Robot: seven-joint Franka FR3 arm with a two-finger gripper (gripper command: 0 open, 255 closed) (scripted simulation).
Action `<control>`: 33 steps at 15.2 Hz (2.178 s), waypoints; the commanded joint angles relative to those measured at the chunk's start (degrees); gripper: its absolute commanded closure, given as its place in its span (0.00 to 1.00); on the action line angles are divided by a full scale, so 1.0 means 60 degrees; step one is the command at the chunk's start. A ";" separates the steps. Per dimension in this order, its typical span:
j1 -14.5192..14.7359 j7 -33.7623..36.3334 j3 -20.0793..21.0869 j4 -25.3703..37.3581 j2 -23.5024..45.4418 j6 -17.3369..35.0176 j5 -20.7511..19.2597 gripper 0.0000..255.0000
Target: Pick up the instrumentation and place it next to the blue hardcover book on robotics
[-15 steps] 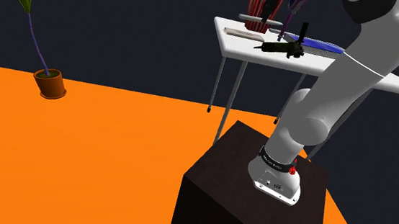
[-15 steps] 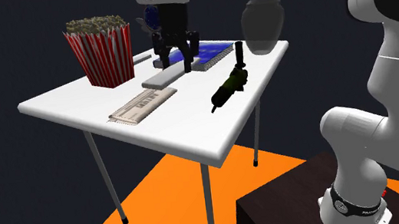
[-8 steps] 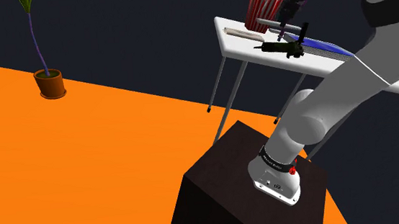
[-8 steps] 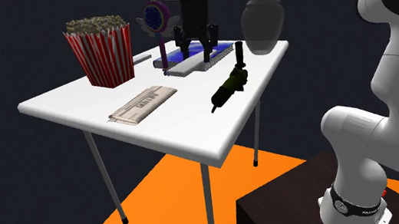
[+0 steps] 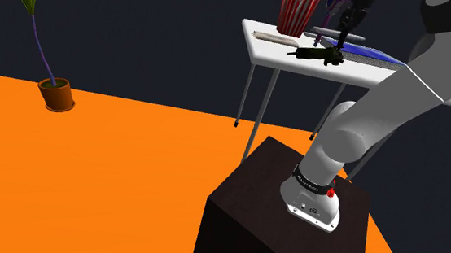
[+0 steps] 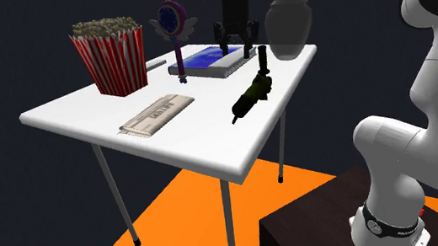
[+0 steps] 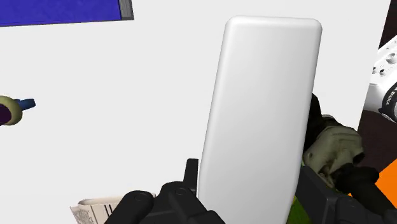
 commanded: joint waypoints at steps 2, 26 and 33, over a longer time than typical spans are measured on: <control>-0.0056 -0.0717 -0.0577 0.0347 -0.0074 -0.0276 -0.0202 1.00; -0.0763 -0.0398 -0.0279 -0.2589 -0.0999 0.1926 -0.0889 1.00; -0.0763 -0.0398 -0.0279 -0.2589 -0.0999 0.1926 -0.0889 0.00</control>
